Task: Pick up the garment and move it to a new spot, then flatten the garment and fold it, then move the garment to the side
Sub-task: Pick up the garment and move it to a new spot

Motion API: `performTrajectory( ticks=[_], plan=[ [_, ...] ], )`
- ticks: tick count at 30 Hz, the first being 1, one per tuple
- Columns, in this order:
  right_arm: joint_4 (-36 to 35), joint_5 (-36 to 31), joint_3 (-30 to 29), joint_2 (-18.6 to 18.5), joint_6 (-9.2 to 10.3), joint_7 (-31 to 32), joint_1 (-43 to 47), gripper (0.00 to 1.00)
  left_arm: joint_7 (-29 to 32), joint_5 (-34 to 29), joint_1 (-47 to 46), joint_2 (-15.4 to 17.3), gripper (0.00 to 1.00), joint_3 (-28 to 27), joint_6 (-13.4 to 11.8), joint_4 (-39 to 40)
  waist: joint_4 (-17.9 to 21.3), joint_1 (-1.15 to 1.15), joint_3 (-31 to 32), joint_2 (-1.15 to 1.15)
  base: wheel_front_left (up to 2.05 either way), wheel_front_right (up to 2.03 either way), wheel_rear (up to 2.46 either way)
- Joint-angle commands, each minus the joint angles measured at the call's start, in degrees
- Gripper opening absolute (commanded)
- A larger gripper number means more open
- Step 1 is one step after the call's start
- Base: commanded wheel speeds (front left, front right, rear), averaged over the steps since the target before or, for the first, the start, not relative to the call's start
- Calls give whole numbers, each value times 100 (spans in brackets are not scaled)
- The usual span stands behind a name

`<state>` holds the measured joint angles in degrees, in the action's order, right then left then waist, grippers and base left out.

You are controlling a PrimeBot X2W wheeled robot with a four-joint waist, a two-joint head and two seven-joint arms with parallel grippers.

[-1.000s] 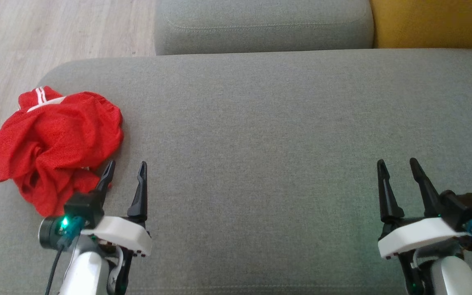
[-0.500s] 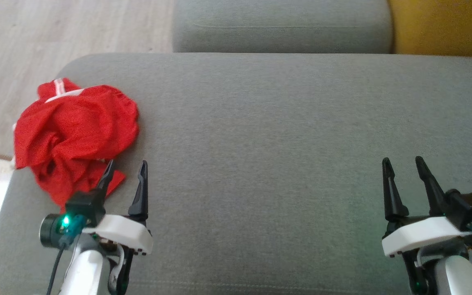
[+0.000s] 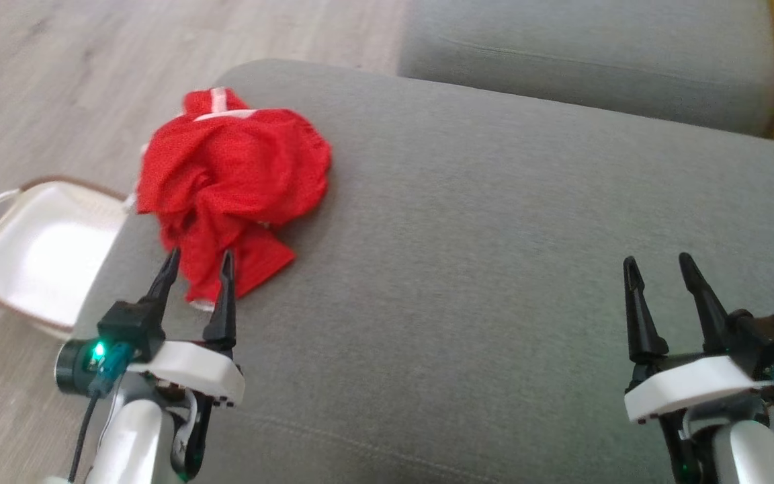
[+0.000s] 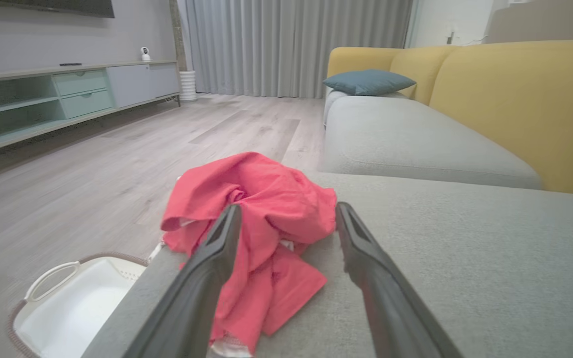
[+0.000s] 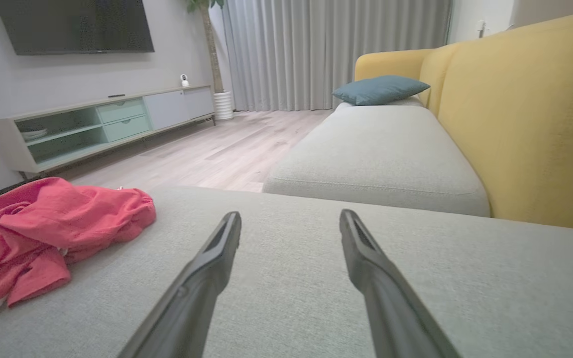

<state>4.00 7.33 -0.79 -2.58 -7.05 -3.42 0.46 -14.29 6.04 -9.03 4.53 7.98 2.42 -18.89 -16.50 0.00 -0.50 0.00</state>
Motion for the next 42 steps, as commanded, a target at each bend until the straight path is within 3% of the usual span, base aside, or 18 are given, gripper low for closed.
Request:
performTrajectory(
  ticks=[1, 9, 22, 26, 30, 42],
  plan=[
    [-239, -16, 128, -30, -44, 38, -153, 100, -71, -64, -314, 105, 100, -229, -26, 201, -275, 0, 0, 0, 0, 0, 0],
    [-268, 41, 153, -30, -44, 79, -149, 100, -71, -68, -323, 111, 100, -271, -21, 232, -554, 0, -49, 0, 0, 0, 0],
    [-399, -39, 165, -30, -44, 184, -275, 100, -70, 59, -546, 100, 100, -278, 109, 45, -518, 0, -409, 0, 0, 0, 0],
    [-583, -176, 139, -33, -44, 303, -408, 100, 111, 209, -1038, 141, 100, -293, 203, -265, -452, 0, -807, 0, 0, 0, 0],
    [-780, -270, 137, -105, -44, 431, -560, 100, 680, 483, -1717, 248, 100, -330, 334, -728, -370, 0, -1248, 0, 0, 0, 0],
    [-1195, -231, 215, -413, -44, 728, -1038, 100, 1523, 1217, -3850, 807, 100, -459, 488, -2474, -155, 0, -2354, 0, 0, 0, 0]
  ],
)
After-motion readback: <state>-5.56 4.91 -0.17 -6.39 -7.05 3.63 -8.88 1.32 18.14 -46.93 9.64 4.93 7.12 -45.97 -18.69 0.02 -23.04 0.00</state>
